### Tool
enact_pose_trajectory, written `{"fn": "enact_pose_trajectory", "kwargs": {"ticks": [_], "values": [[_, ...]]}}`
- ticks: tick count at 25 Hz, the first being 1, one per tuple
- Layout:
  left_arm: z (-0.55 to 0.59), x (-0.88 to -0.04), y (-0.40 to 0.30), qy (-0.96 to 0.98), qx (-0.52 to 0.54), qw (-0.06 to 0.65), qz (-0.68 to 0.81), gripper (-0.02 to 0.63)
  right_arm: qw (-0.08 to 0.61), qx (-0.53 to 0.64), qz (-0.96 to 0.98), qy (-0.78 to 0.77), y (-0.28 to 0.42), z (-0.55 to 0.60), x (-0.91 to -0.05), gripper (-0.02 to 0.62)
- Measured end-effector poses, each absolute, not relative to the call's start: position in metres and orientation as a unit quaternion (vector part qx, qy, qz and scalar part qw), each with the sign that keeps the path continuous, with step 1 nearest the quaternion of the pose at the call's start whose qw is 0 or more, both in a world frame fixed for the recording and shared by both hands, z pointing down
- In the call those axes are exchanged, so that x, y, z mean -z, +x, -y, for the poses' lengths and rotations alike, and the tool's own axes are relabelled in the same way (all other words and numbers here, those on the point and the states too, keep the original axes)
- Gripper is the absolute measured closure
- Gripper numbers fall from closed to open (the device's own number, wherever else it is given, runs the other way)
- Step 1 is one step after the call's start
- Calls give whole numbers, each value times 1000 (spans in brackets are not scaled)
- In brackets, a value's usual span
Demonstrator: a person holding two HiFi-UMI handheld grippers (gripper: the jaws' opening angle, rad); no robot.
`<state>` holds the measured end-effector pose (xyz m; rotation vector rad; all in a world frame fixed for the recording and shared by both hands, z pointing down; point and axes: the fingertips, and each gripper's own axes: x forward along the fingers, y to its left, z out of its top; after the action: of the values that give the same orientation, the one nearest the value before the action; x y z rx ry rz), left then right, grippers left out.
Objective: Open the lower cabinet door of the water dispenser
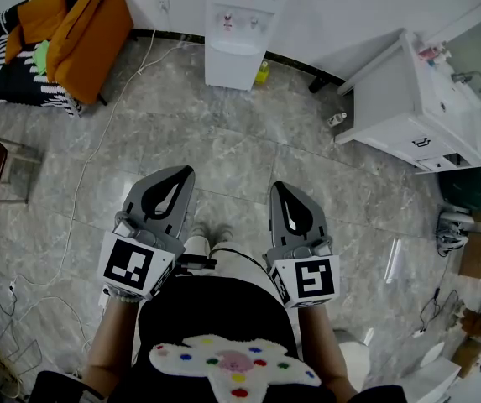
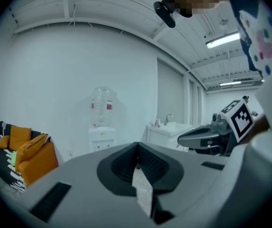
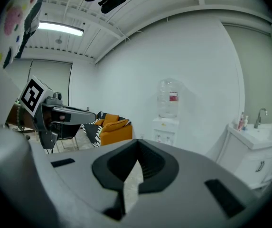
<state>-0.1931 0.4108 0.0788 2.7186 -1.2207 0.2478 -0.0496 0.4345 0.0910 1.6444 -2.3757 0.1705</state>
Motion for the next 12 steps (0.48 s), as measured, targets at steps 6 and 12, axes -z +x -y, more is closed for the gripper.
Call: {"fn": "enact_pose_trajectory", "kwargs": {"ticks": [6,12], "values": [[-415,-79,-189,903,-86,74,415,594,127,-62,816,560,-44,-437,-94,592],[-420,-77,-181,899,-89,72,422,594,115,-52,819,560,-33,-438,-89,592]]}}
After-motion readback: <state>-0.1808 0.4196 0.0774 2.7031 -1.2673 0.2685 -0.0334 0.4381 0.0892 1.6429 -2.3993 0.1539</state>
